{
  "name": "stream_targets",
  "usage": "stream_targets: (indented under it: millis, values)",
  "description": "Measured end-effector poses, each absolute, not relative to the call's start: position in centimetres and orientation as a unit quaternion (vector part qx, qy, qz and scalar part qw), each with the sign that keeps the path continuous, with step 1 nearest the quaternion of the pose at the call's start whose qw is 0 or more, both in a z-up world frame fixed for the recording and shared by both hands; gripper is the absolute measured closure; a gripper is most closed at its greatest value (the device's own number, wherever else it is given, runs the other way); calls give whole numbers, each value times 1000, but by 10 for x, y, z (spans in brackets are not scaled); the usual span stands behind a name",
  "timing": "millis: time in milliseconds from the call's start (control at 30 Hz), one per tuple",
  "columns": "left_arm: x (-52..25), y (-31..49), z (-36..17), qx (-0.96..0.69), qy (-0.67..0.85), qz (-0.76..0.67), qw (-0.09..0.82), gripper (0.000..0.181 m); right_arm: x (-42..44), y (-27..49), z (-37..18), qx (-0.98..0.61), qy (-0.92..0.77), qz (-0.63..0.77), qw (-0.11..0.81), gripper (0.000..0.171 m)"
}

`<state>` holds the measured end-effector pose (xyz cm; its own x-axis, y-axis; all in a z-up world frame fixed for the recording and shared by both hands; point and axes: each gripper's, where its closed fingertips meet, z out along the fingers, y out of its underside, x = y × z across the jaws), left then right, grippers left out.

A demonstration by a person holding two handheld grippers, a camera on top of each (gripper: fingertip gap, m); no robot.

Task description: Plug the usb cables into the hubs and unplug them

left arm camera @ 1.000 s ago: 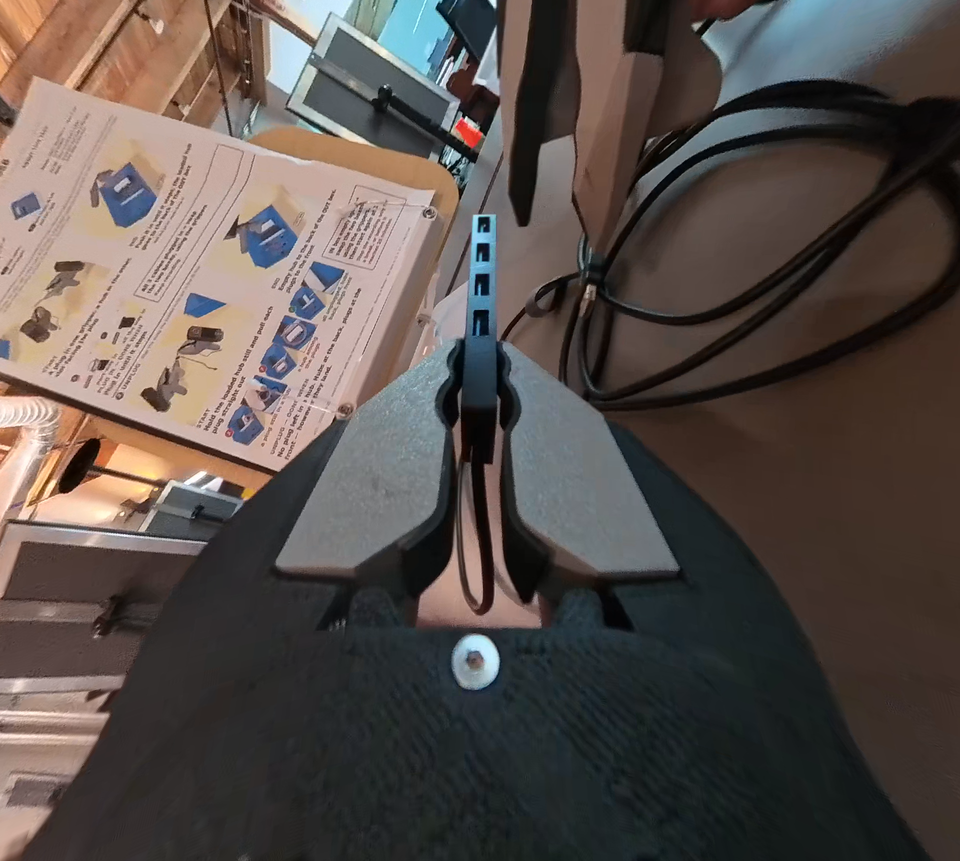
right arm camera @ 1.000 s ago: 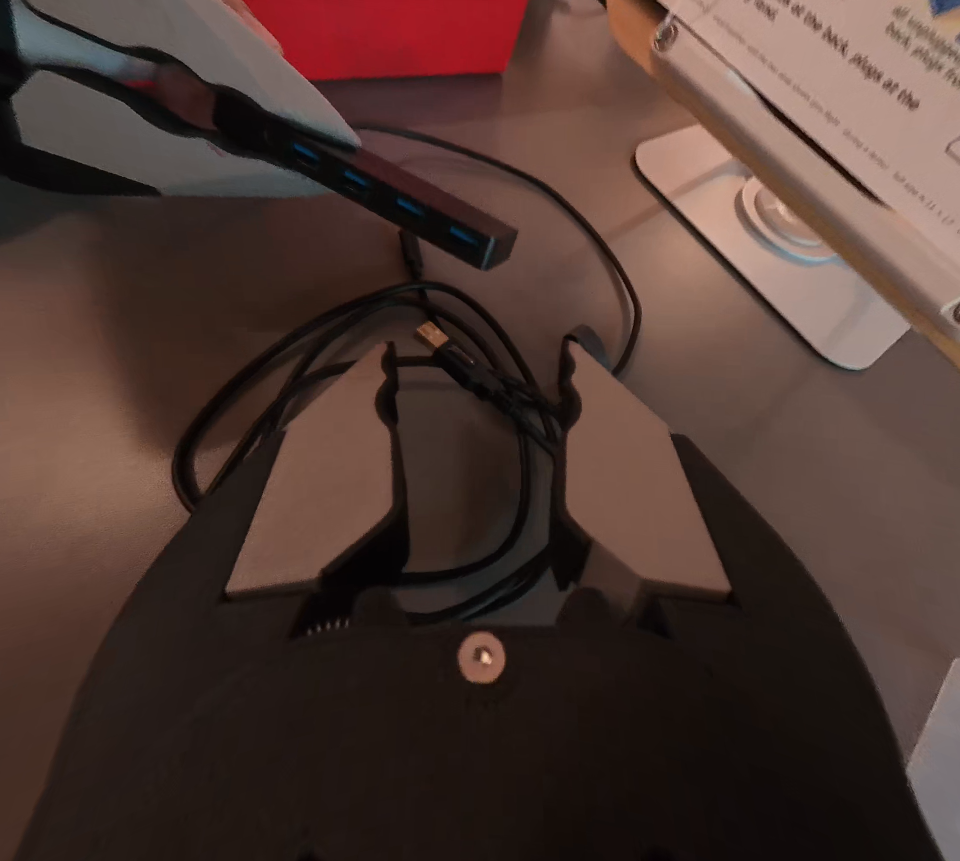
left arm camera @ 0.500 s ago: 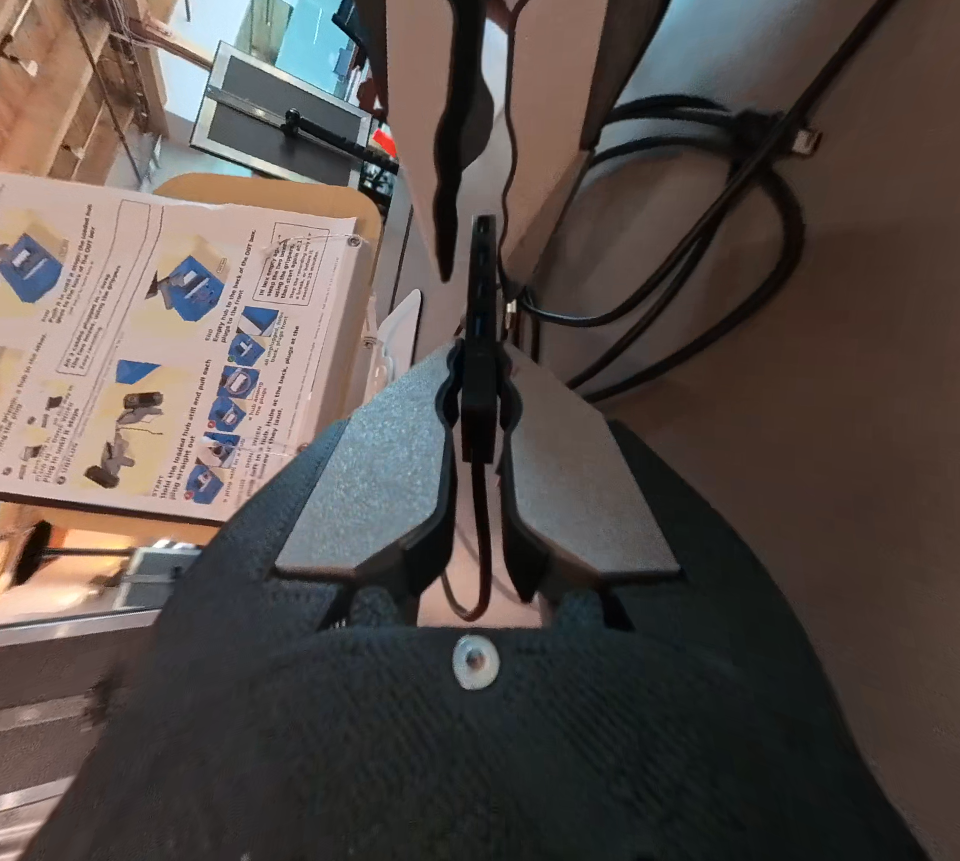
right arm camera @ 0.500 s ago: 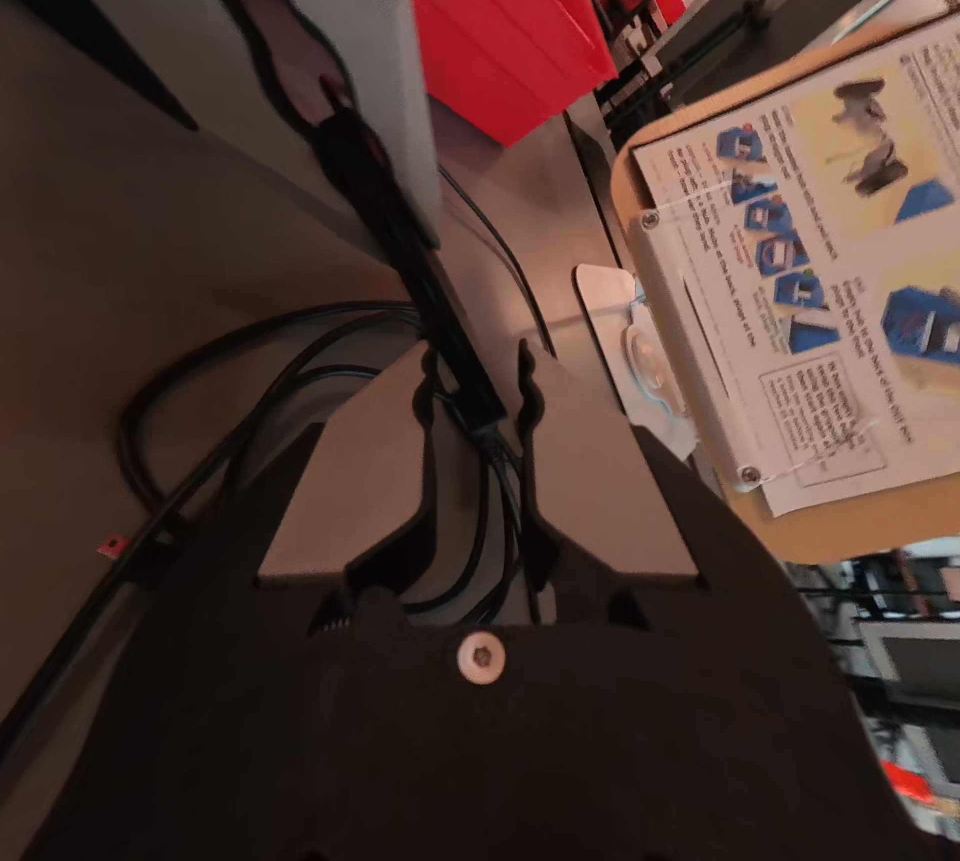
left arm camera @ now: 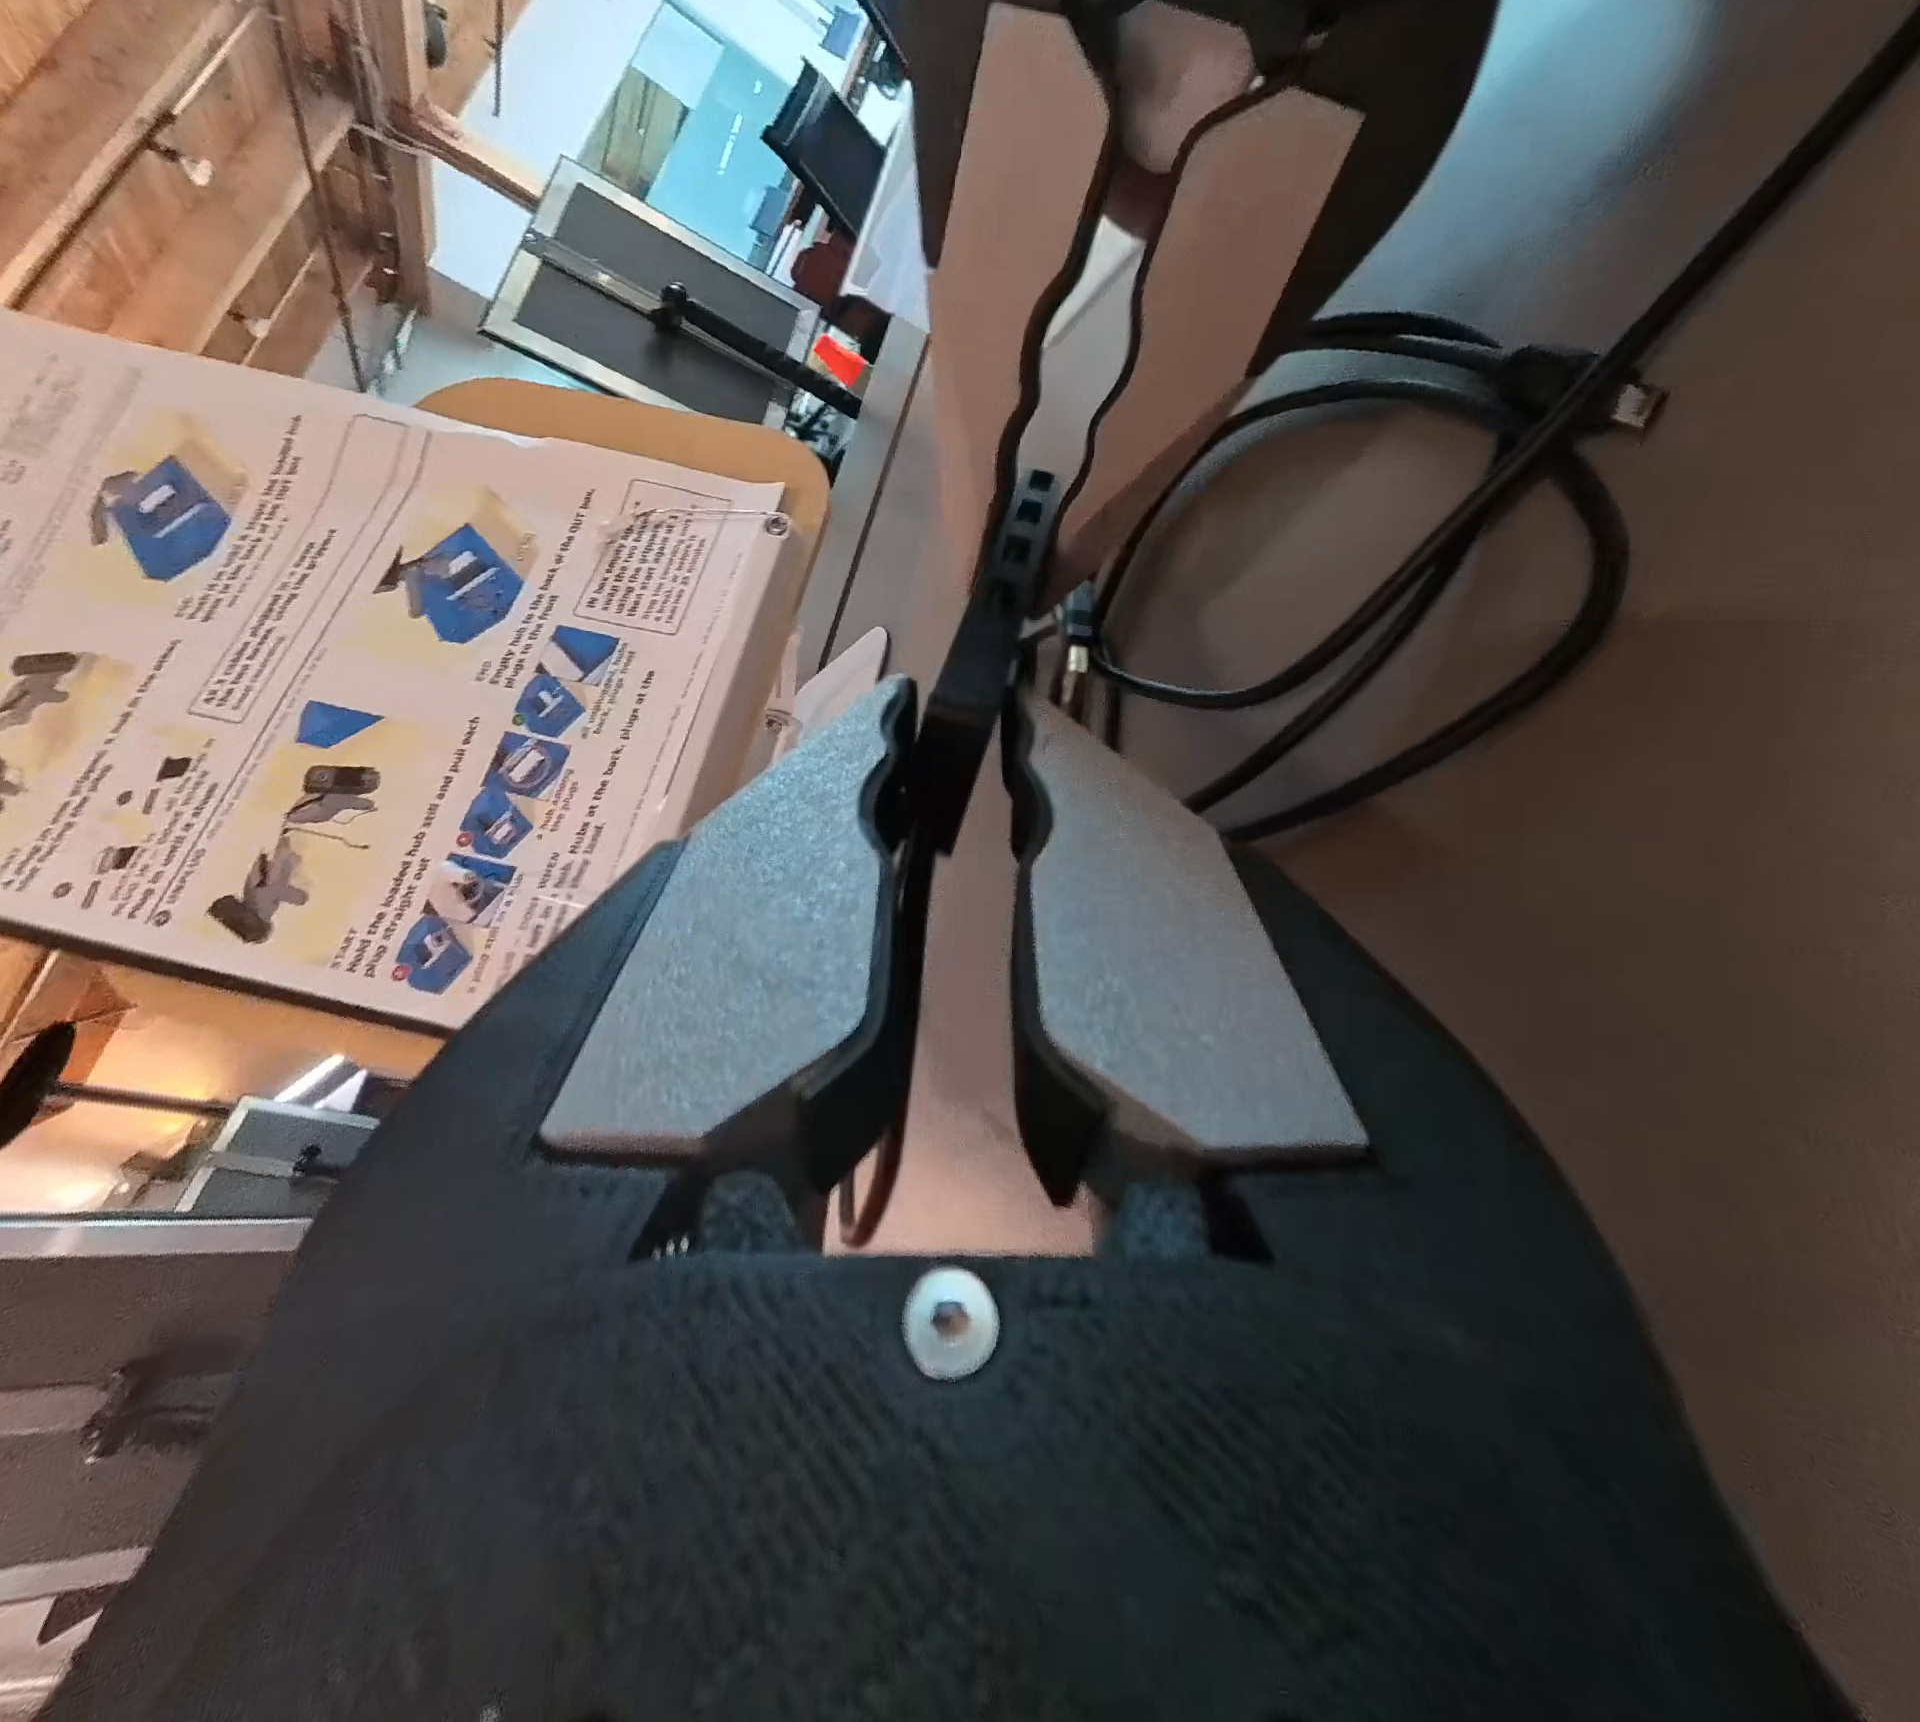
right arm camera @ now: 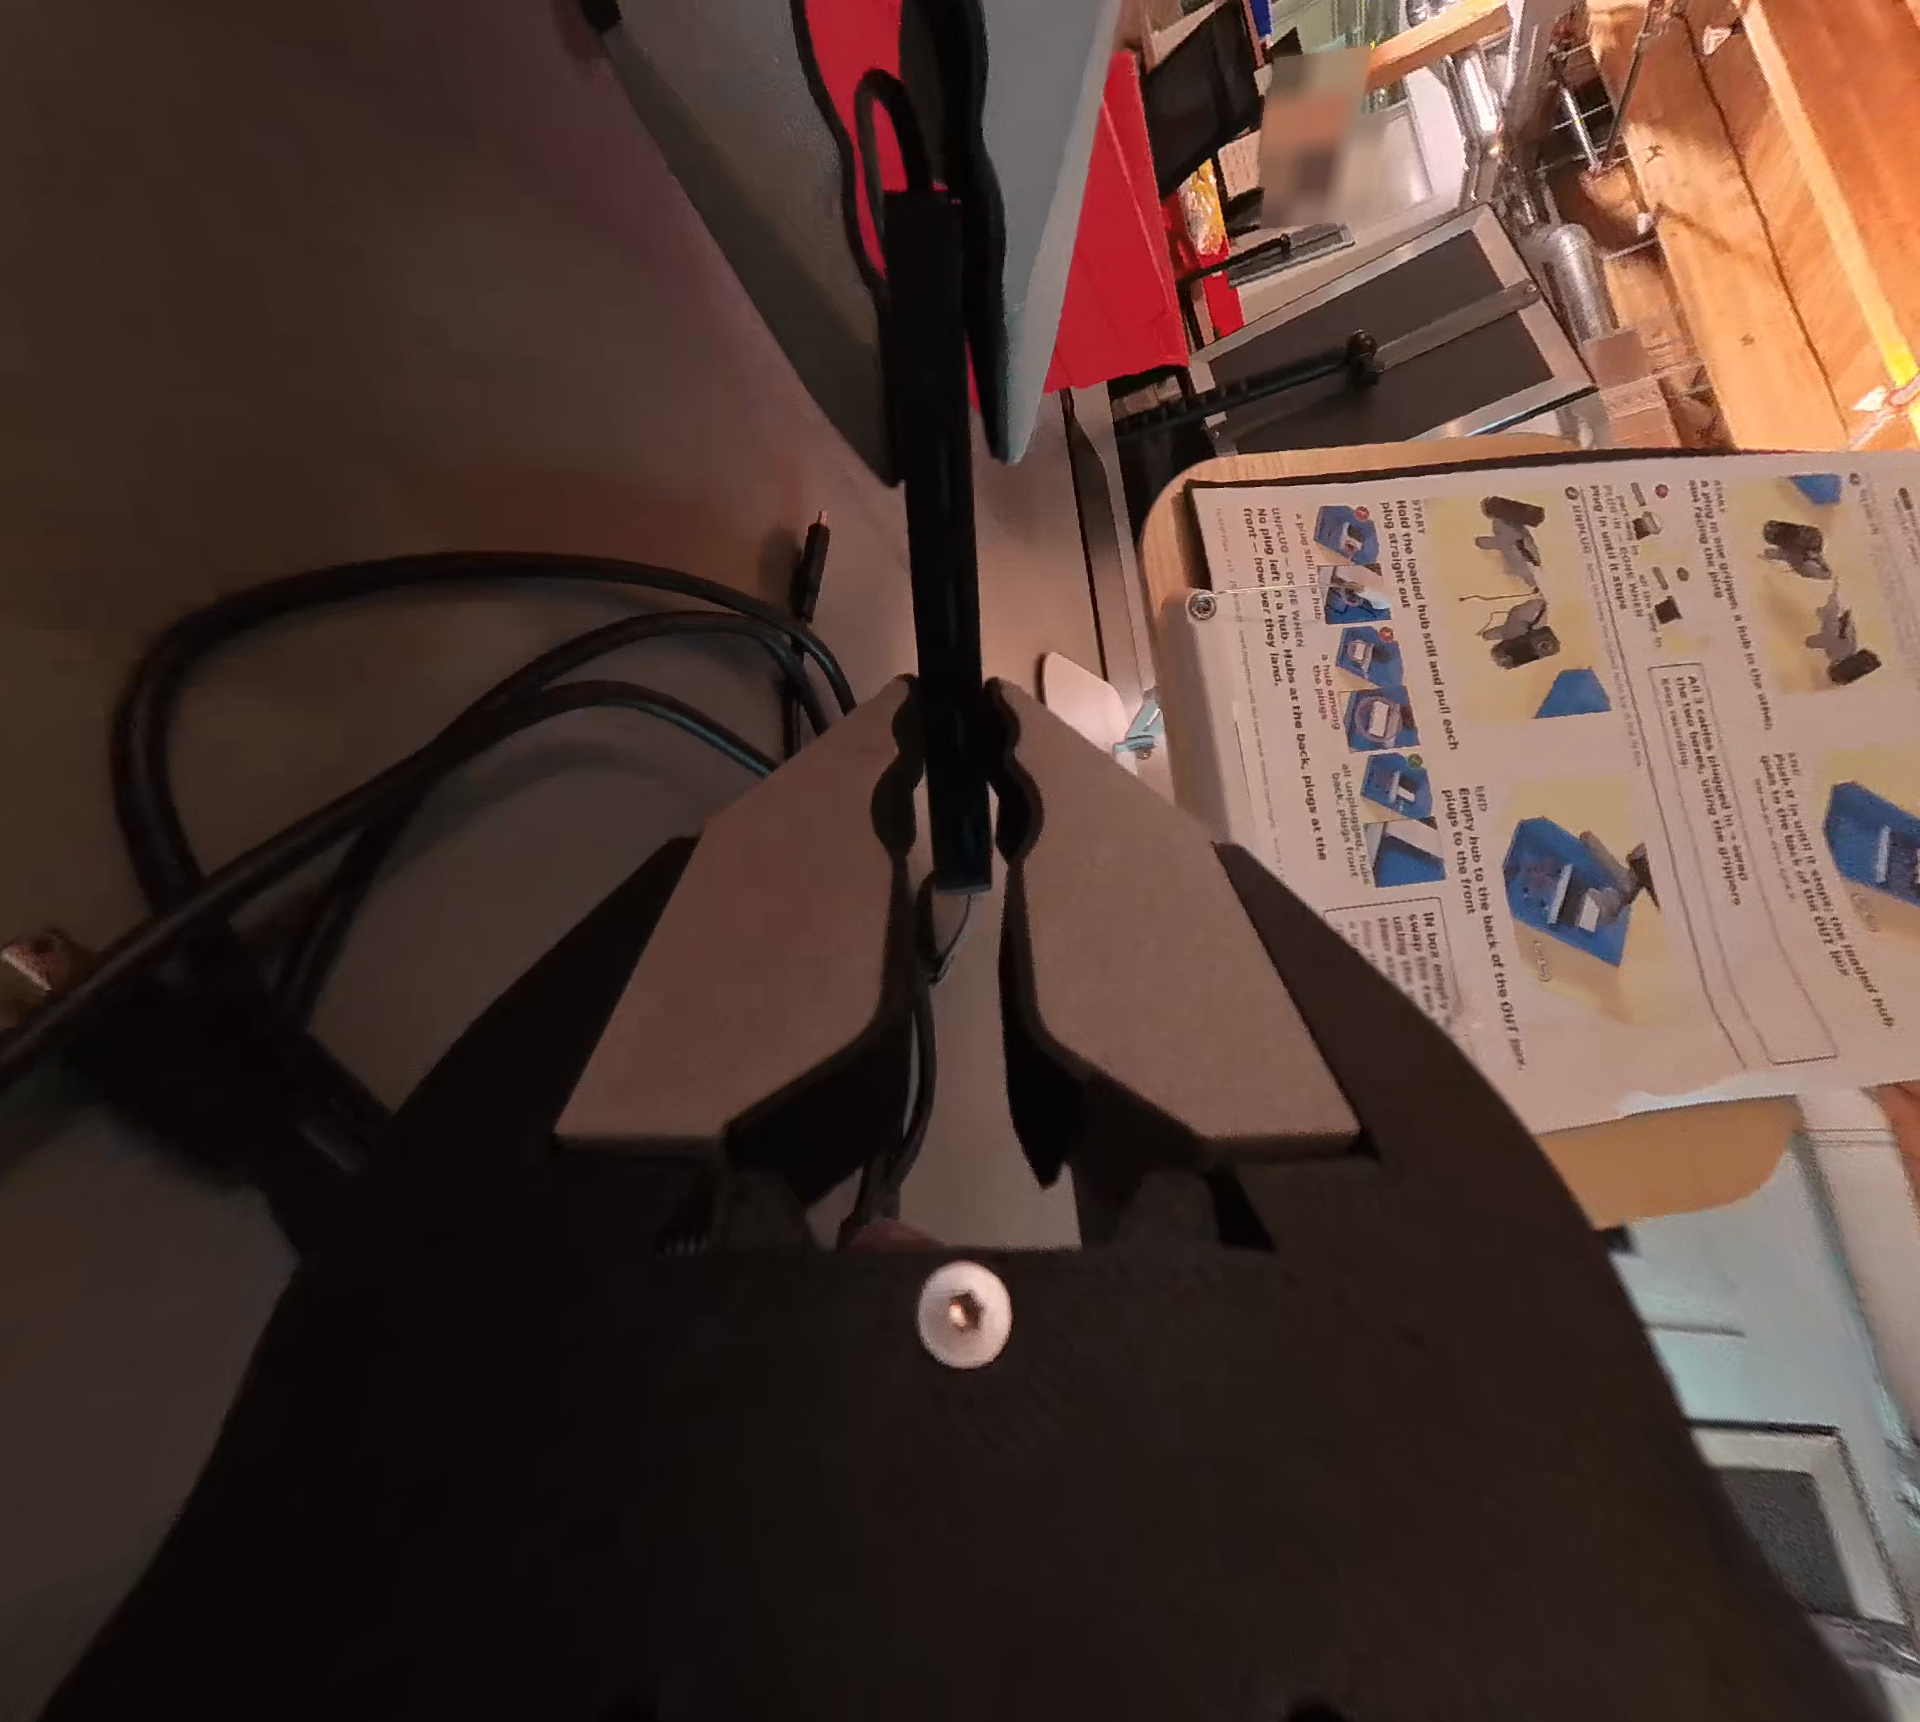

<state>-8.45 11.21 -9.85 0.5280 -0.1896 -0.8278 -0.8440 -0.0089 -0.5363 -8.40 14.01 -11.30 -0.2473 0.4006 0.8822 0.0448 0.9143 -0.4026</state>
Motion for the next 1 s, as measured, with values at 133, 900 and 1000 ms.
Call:
stream_targets:
  millis: [133,900,1000]
  values:
    - [-89,110,-98,-659,382,268,590,165,-78,134,-110,-149,-777,200,578,163]
    - [-51,107,-118,-665,442,195,570,172,-78,109,-135,-136,-817,234,509,163]
    - [-65,110,-109,-657,423,243,574,172,-82,125,-125,-185,-799,232,523,161]
